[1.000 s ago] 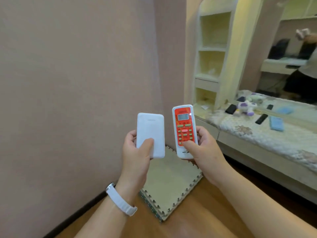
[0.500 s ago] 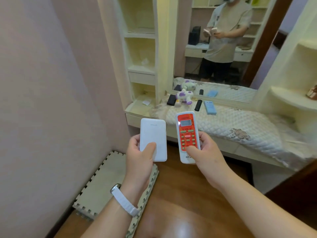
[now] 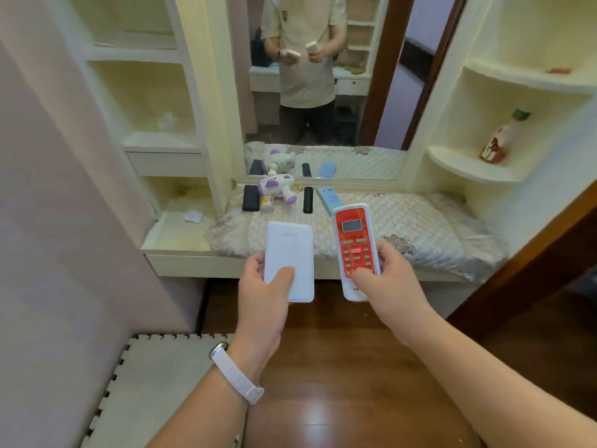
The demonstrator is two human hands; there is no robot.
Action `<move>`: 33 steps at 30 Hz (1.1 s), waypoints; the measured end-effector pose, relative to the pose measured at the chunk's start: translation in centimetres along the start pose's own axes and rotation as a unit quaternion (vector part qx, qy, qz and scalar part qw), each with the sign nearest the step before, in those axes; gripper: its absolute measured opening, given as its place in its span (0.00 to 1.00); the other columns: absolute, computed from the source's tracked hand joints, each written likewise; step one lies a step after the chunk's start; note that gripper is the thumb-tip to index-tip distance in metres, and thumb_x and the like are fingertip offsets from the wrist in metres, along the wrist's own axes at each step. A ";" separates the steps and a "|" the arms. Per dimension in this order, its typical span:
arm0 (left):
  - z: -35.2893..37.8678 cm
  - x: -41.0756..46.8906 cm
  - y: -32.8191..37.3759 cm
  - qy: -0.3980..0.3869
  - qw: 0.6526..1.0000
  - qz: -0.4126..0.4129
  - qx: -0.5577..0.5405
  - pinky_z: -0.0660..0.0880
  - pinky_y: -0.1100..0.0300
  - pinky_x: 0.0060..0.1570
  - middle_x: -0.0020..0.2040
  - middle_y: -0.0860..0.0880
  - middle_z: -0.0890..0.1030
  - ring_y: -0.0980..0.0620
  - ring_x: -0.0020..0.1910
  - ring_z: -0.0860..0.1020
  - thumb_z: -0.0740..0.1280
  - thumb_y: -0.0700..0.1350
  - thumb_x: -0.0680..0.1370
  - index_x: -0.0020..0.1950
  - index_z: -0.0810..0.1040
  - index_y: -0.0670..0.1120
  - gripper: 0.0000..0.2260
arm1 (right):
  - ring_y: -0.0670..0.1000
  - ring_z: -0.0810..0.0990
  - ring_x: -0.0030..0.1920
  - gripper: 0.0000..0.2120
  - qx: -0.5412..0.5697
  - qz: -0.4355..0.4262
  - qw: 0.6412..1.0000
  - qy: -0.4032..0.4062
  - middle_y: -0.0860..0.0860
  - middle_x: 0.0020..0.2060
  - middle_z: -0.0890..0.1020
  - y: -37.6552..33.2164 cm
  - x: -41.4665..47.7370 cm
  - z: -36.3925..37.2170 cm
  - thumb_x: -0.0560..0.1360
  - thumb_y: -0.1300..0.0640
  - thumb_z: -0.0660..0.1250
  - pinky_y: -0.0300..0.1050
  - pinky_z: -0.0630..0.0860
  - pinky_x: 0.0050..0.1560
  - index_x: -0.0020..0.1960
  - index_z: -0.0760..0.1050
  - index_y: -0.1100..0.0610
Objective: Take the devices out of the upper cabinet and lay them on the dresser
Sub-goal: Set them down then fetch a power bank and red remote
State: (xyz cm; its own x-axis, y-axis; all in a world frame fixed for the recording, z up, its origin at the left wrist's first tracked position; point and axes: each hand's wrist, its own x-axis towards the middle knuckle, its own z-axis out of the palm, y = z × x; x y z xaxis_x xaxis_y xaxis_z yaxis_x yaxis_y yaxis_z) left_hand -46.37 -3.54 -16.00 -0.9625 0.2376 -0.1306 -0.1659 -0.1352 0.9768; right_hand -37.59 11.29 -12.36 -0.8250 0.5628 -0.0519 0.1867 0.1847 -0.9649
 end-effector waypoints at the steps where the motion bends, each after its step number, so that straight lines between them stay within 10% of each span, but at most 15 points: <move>1: 0.8 0.8 -0.1 -0.009 1.000 -0.002 -0.001 0.81 0.45 0.48 0.55 0.47 0.79 0.47 0.54 0.79 0.68 0.39 0.76 0.59 0.71 0.50 0.14 | 0.42 0.82 0.44 0.13 -0.002 -0.003 1.000 0.011 0.47 0.46 0.83 0.2 0.8 -0.5 0.74 0.62 0.68 0.32 0.76 0.38 0.56 0.74 0.50; 33: 34.0 23.9 -7.0 0.029 0.991 -0.081 0.101 0.78 0.57 0.36 0.53 0.45 0.79 0.46 0.49 0.80 0.65 0.36 0.76 0.56 0.72 0.46 0.11 | 0.48 0.82 0.44 0.13 0.035 0.077 0.996 -0.005 0.47 0.44 0.82 12.3 35.5 -22.9 0.74 0.63 0.69 0.36 0.76 0.38 0.47 0.72 0.45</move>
State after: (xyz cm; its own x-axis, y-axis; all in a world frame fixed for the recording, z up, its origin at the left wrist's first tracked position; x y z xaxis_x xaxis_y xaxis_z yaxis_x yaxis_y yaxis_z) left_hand -60.92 35.83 -20.14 -0.9386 0.1844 -0.2916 -0.2778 0.0974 0.9557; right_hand -52.38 51.95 -20.13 -0.7949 0.5716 -0.2037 0.2742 0.0388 -0.9609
